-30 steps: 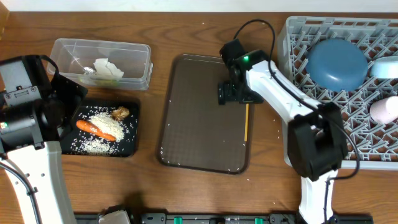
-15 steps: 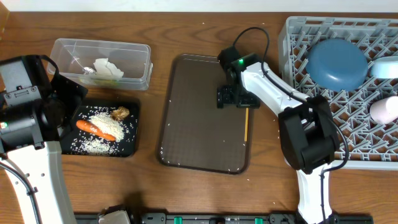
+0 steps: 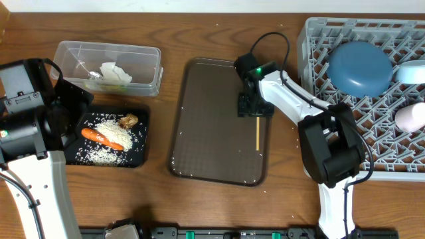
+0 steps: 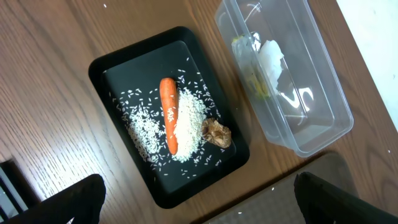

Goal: Sort waste into correct bins and load items into the dishwasher rack
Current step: 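Carry the second chopstick into the rack beside the first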

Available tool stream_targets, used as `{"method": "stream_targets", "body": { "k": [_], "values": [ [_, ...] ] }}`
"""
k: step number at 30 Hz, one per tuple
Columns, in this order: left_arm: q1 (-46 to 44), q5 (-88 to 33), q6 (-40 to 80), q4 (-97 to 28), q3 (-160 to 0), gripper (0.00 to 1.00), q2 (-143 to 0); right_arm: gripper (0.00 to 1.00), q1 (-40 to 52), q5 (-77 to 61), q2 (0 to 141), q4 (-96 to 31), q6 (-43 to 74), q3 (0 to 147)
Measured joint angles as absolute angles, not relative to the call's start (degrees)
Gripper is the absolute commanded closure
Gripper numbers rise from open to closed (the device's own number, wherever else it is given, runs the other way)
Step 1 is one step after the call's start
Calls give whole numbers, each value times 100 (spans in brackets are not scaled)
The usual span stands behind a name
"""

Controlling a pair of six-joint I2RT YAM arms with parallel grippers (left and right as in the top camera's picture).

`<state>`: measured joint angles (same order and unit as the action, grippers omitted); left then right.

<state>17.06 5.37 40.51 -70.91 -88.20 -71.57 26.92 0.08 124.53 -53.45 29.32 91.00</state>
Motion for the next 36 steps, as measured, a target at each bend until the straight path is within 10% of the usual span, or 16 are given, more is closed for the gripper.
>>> {"method": "stream_targets", "body": {
  "k": [5, 21, 36],
  "values": [
    [1706, 537, 4051, -7091, -8820, 2, -7157, 99, 2692, -25, 12449, -5253, 2963, 9094],
    [1706, 537, 4051, -7091, -8820, 2, -7157, 99, 2381, -1017, 12449, -5395, 2370, 9332],
    [1706, 537, 4051, -7091, -8820, 2, -7157, 99, -163, -1787, 10689, -5695, 928, 10645]
  ]
}}
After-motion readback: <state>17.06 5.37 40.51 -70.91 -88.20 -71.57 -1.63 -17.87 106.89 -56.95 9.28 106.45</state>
